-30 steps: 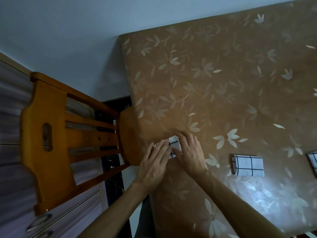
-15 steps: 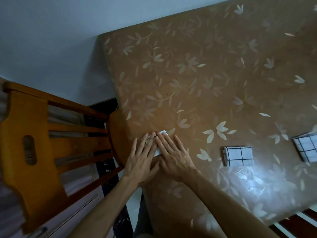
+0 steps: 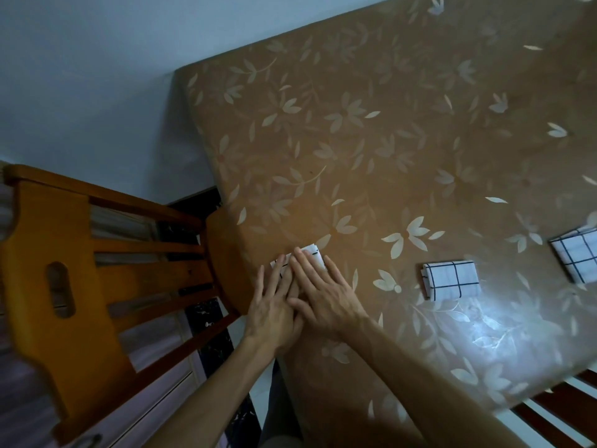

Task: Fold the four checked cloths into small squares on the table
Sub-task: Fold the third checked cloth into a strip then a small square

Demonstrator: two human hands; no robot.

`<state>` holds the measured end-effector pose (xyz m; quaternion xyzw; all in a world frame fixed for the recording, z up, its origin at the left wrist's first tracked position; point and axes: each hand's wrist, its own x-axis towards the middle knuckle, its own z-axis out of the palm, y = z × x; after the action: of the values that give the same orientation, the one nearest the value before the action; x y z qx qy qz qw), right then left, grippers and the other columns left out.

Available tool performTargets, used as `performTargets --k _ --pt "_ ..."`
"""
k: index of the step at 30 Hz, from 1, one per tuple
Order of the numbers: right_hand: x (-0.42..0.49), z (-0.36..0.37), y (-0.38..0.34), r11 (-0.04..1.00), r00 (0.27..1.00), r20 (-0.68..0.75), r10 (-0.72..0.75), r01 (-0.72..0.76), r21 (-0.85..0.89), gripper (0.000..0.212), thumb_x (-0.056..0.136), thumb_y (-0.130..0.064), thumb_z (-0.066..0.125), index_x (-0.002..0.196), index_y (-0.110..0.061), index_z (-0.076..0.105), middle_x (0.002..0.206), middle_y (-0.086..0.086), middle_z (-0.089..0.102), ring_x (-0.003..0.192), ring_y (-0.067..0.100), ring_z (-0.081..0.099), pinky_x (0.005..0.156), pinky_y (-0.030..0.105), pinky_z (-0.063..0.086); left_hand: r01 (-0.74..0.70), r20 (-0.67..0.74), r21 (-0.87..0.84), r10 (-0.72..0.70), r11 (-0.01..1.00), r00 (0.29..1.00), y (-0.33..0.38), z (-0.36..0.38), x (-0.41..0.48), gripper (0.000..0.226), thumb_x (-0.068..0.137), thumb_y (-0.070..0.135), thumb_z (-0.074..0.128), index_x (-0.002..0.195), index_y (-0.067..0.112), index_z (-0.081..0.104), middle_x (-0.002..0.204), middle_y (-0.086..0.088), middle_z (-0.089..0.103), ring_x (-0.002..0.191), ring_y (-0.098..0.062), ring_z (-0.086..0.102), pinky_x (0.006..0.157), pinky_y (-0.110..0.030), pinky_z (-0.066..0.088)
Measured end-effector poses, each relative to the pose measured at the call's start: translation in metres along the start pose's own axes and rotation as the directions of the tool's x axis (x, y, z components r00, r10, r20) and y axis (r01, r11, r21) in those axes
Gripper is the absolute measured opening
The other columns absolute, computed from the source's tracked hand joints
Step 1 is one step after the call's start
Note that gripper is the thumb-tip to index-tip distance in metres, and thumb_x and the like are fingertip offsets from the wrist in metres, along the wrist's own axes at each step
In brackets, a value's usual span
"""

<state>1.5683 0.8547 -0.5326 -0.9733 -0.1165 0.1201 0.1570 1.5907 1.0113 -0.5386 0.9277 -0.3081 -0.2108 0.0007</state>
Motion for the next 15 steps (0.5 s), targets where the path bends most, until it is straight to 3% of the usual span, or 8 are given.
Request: performTargets --k 4,7,9,11,13,15 --pt "-0.008 0.0 0.03 0.995 0.997 0.023 0.078 -0.076 -0.065 0.069 0.103 -0.055 0.016 0.157 -0.013 0.01 0.165 0.001 0.003 0.151 0.014 -0.001 0.12 0.044 0.011 -0.029 -0.071 -0.061 0.025 0.998 0.997 -0.006 -0.004 -0.004 0.066 0.103 0.047 0.018 0.159 0.014 0.008 0.167 -0.005 -0.005 0.153 -0.022 -0.008 0.122 -0.054 0.007" --pt "-0.012 -0.005 0.035 0.989 0.993 -0.017 0.119 -0.12 -0.082 0.06 0.105 -0.041 0.032 0.156 -0.013 0.019 0.164 0.002 0.01 0.151 0.017 0.009 0.12 0.044 0.014 -0.02 -0.208 -0.248 -0.033 0.969 0.977 -0.007 -0.013 0.002 0.05 0.105 0.037 0.025 0.146 0.018 0.046 0.161 -0.004 0.029 0.149 -0.021 0.024 0.117 -0.051 0.028" --pt "-0.006 -0.009 0.024 0.986 0.987 -0.056 0.154 -0.156 -0.049 0.055 0.1 -0.031 0.042 0.15 -0.01 0.035 0.16 0.008 0.028 0.145 0.023 0.03 0.116 0.042 0.029 -0.002 -0.27 -0.324 -0.09 0.946 0.959 -0.005 -0.02 0.014 0.034 0.102 0.032 0.046 0.128 0.017 0.06 0.148 -0.006 0.047 0.135 -0.024 0.042 0.106 -0.048 0.041" --pt "-0.001 -0.013 0.01 0.977 0.972 -0.101 0.213 -0.21 0.047 0.05 0.095 -0.028 0.041 0.141 -0.011 0.047 0.146 0.01 0.046 0.125 0.029 0.05 0.099 0.04 0.044 0.011 -0.243 -0.318 -0.092 0.948 0.966 -0.002 -0.022 0.02 0.043 0.091 0.032 0.065 0.131 0.016 0.058 0.142 -0.007 0.048 0.129 -0.027 0.045 0.104 -0.044 0.043" --pt "0.0 -0.017 -0.001 0.953 0.954 -0.105 0.279 -0.263 0.148 0.044 0.092 -0.027 0.04 0.132 -0.015 0.053 0.13 0.007 0.053 0.102 0.028 0.055 0.085 0.039 0.048 -0.021 -0.194 -0.266 -0.032 0.964 0.981 0.002 -0.023 0.018 0.064 0.085 0.04 0.069 0.14 0.014 0.05 0.141 -0.006 0.046 0.128 -0.026 0.044 0.105 -0.04 0.043" --pt "-0.003 -0.017 -0.002 0.933 0.943 -0.094 0.32 -0.297 0.202 0.038 0.091 -0.027 0.043 0.124 -0.014 0.057 0.123 0.007 0.053 0.095 0.029 0.054 0.082 0.044 0.049 -0.046 -0.168 -0.218 0.009 0.975 0.986 0.004 -0.021 0.012 0.067 0.084 0.046 0.066 0.142 0.016 0.049 0.14 -0.006 0.045 0.127 -0.025 0.043 0.104 -0.04 0.045"
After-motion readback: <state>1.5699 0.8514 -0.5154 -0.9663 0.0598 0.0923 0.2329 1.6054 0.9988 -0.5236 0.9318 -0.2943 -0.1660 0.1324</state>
